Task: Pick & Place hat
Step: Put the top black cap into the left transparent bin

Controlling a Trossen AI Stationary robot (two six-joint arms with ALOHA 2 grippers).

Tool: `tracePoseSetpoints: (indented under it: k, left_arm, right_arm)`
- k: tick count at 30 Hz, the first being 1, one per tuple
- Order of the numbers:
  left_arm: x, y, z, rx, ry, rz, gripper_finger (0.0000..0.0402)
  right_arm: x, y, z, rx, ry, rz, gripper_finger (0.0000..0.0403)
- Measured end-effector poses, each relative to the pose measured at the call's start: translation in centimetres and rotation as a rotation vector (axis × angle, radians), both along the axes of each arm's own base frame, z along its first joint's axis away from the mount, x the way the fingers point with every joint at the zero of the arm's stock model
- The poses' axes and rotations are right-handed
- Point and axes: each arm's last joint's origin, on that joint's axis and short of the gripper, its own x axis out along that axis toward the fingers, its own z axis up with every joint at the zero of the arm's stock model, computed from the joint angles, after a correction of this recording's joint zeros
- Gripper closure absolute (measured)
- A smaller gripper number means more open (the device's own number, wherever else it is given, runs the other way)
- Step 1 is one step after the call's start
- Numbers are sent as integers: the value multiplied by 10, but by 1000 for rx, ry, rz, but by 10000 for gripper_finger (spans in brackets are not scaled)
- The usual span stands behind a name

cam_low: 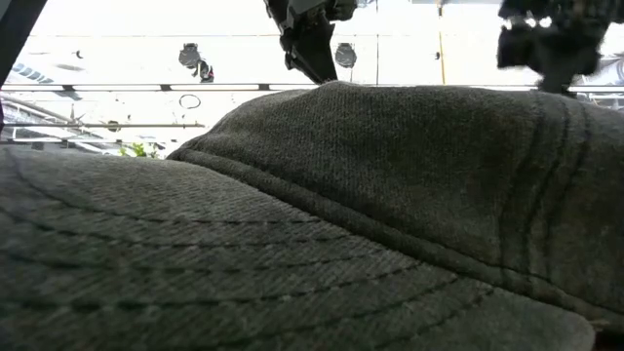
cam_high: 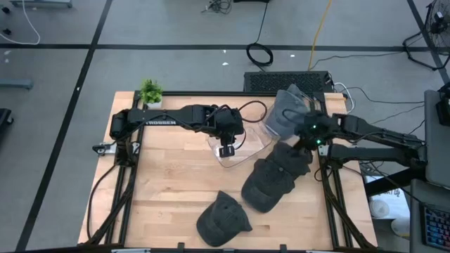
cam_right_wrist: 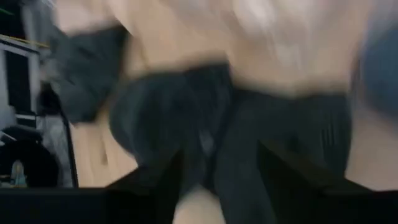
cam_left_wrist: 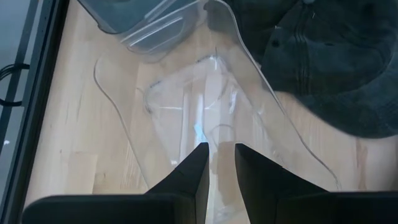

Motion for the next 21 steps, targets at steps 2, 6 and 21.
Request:
tracePoseSetpoints:
  k: [2,6,21]
  left_arm:
    - [0,0,0,0,0,0,314]
    - [0,0,0,0,-1,0,314]
    - [0,0,0,0,-3,-1,314]
  right_arm:
    - [-8,2,-12,69,122,-48,172]
    - [-15,5,-30,144,255,-133,147]
    - [-11,4,-86,241,271,-261,155]
